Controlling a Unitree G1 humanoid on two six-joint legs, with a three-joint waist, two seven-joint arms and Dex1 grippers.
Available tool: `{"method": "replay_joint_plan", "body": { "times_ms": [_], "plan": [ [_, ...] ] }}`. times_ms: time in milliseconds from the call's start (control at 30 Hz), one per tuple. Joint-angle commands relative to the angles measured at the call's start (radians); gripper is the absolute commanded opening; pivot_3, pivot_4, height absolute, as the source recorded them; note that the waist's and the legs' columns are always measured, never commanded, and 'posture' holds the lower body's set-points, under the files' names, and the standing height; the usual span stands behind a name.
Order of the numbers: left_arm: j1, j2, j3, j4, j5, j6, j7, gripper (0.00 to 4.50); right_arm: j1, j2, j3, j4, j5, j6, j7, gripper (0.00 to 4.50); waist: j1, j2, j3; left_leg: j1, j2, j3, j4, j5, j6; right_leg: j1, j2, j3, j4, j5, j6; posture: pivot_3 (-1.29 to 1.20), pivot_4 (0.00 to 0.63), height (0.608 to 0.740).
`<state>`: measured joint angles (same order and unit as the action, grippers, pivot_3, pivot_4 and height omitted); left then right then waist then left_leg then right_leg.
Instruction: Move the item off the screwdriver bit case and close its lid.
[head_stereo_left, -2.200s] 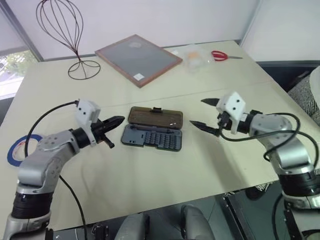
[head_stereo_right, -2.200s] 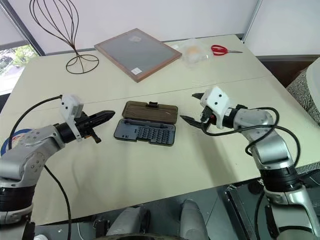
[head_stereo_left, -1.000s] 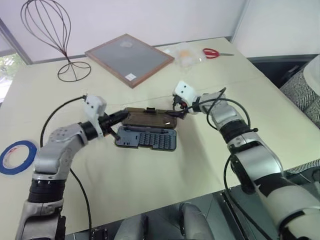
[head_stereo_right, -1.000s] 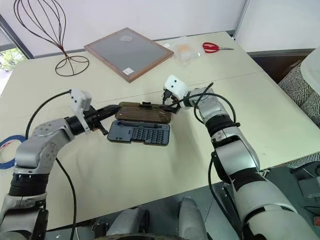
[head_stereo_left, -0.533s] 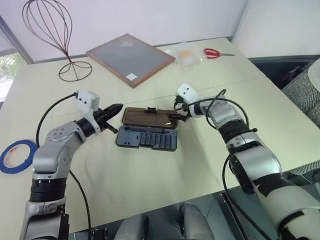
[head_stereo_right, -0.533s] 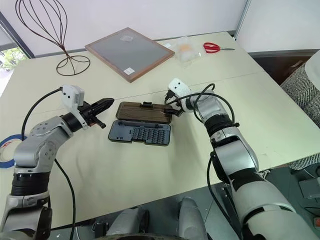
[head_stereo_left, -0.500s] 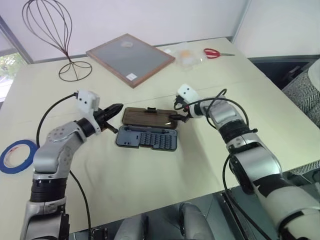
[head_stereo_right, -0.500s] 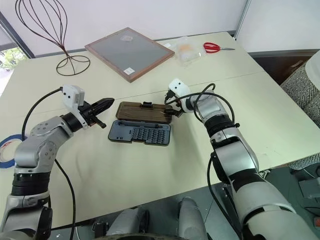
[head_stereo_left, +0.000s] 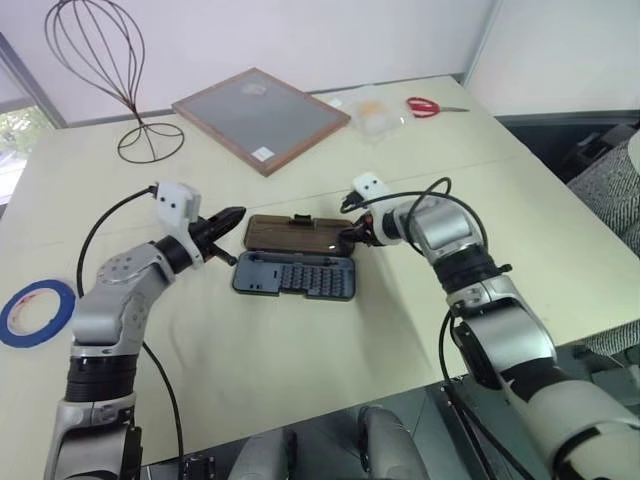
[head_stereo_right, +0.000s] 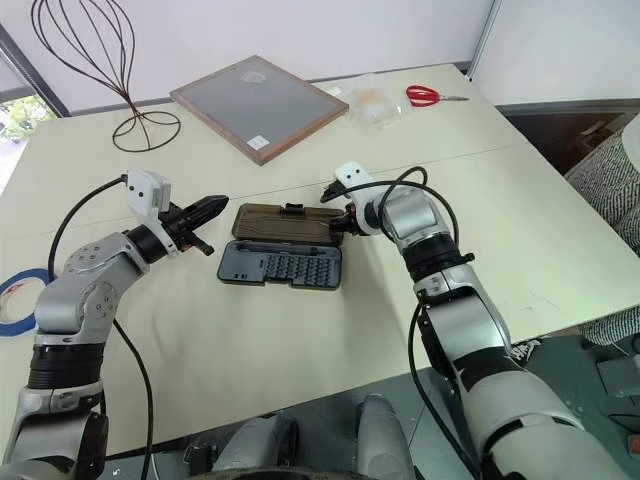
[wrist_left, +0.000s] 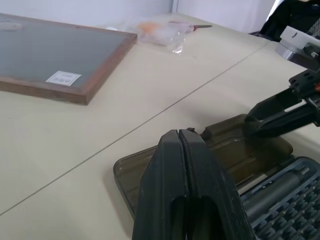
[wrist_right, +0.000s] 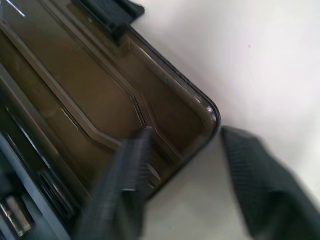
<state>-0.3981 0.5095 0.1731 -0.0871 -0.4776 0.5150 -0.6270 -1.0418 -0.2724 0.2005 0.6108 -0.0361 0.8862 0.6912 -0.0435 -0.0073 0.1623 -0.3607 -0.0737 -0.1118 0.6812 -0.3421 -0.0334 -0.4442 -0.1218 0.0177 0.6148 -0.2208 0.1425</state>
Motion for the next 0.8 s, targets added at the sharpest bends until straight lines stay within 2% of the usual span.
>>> {"method": "replay_joint_plan", "body": {
  "times_ms": [33,67,100,500,800],
  "plan": [
    [0.002,0.007,0.022,-0.033,0.005,-0.022,0.013,0.00,-0.027,0.006,-0.013,0.036,0.004,-0.013,-0.023,0.52,-0.001,0.000,0.000,0.000,0.000,0.000,0.000,0.000,0.000,0.000,0.000,0.000,0.000,0.000,0.000,0.00,0.150,0.740],
    [0.005,0.007,0.025,-0.037,0.005,-0.022,0.016,0.00,-0.030,0.007,-0.013,0.045,0.004,-0.016,-0.027,0.08,-0.001,0.000,0.000,0.000,0.000,0.000,0.000,0.000,0.000,0.000,0.000,0.000,0.000,0.000,0.000,0.00,0.150,0.740],
    [0.008,0.007,0.028,-0.040,0.007,-0.022,0.018,0.00,-0.032,0.007,-0.011,0.053,0.004,-0.017,-0.026,0.03,-0.002,0.000,0.000,0.000,0.000,0.000,0.000,0.000,0.000,0.000,0.000,0.000,0.000,0.000,0.000,0.00,0.150,0.740],
    [0.010,0.013,0.033,-0.040,0.012,-0.033,0.030,0.00,-0.008,0.015,0.034,0.009,0.004,0.004,0.003,0.03,-0.002,0.000,0.000,0.000,0.000,0.000,0.000,0.000,0.000,0.000,0.000,0.000,0.001,0.000,0.000,0.00,0.150,0.740],
    [0.004,0.011,0.023,-0.044,0.016,-0.029,0.036,0.00,0.003,0.052,0.088,0.079,-0.027,-0.055,0.011,0.03,-0.009,0.000,-0.002,0.003,0.000,0.000,-0.002,0.000,0.000,0.001,0.000,0.000,0.001,0.000,0.000,0.00,0.150,0.740]
  ]
}}
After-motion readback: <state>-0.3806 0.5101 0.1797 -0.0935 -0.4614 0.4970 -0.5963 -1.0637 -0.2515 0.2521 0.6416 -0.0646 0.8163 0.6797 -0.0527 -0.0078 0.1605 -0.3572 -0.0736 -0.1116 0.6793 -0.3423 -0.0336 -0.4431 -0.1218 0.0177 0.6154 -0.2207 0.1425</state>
